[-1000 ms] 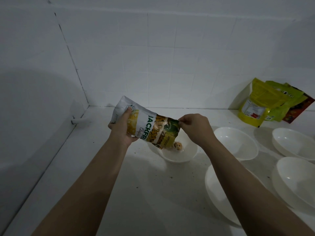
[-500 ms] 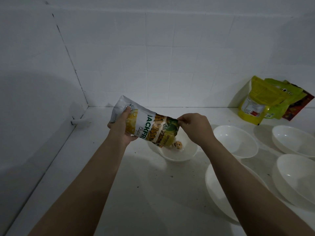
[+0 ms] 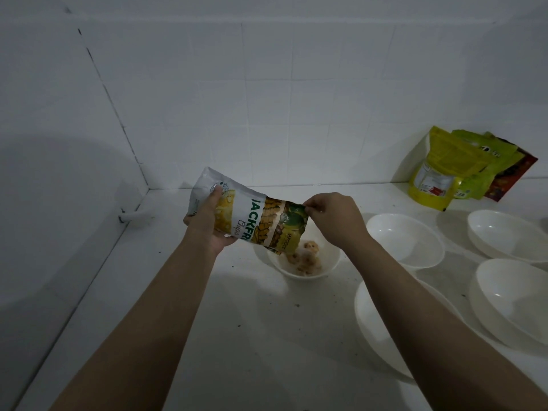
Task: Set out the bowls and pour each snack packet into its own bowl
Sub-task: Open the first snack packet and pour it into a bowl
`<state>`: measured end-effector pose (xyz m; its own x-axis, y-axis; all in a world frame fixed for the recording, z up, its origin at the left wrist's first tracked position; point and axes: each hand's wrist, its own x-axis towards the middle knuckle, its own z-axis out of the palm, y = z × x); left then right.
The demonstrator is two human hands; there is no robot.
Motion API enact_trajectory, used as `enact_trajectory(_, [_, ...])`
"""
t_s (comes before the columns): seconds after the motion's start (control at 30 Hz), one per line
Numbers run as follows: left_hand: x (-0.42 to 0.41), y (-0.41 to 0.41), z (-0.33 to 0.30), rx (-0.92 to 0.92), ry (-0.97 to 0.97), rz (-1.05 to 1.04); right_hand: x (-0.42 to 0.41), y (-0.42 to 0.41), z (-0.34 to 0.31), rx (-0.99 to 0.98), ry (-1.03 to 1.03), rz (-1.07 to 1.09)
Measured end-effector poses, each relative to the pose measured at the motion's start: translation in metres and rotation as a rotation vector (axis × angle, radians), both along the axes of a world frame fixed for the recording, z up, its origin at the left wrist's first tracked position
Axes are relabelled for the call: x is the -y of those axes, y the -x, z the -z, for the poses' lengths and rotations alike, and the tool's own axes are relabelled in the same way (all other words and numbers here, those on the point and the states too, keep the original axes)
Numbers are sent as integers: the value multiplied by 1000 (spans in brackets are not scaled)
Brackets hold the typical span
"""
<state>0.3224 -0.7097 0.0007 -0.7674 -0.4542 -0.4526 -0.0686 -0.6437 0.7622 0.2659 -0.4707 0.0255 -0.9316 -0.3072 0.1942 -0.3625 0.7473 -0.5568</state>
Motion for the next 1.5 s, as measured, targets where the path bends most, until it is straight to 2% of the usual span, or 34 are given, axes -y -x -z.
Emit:
enact_trajectory(0.27, [5, -1, 6, -9, -30, 2, 3, 1, -1, 14, 27, -17])
enact_trajectory(0.67, [10, 2, 5, -10, -25, 9, 5, -1, -6, 21, -44, -29])
enact_trajectory(0.93, [9, 2, 6, -8, -57, 12, 4, -3, -3, -6, 75, 11])
enact_trajectory(1.3, [10, 2, 4, -12, -43, 16, 4, 1, -8, 18, -16, -24])
enact_trajectory(1.5, [9, 3, 3, -26, -54, 14, 7, 3, -12, -11, 9, -6])
